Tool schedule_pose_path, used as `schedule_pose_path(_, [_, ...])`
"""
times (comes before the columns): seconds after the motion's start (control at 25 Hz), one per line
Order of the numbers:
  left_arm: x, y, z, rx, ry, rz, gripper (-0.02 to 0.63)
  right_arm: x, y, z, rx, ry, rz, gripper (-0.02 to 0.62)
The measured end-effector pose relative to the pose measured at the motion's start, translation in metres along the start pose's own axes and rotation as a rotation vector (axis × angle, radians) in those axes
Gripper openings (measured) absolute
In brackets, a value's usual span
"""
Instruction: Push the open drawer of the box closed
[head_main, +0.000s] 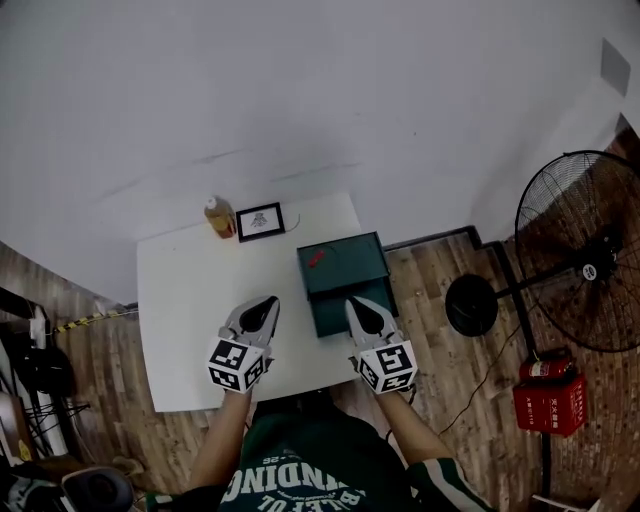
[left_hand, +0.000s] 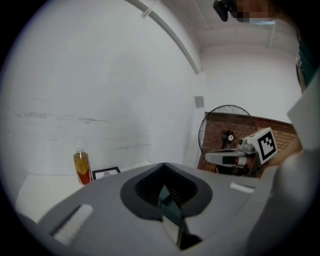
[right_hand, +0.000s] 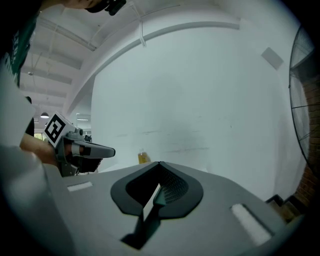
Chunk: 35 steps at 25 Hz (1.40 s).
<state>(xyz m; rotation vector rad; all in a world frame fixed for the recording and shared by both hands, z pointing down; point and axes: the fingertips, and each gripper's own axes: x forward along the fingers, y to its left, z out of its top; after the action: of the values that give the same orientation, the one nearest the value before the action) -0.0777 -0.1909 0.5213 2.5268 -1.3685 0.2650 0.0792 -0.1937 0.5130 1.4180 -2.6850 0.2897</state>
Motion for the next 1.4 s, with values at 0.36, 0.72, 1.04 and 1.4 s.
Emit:
schedule_pose_path(0.36, [0.023, -0.009, -0.024, -0.006, 0.066, -0.075, 0.052, -0.02, -0.026, -0.047, 0.034, 0.08, -0.087, 0.002])
schedule_pose_path(0.72, [0.026, -0.021, -0.053, -0.02, 0.131, -0.114, 0.052, -0.05, -0.033, -0.13, 0.105, 0.186, -0.132, 0.002])
schedule_pose_path(1.04, [0.015, -0.011, -0.06, -0.04, 0.139, -0.081, 0.052, -0.046, -0.044, -0.198, 0.15, 0.35, -0.184, 0.112])
schedule_pose_path(1.4, [-0.002, 0.004, -0.068, -0.067, 0.142, -0.026, 0.052, -0.033, -0.053, -0.242, 0.226, 0.487, -0.212, 0.115])
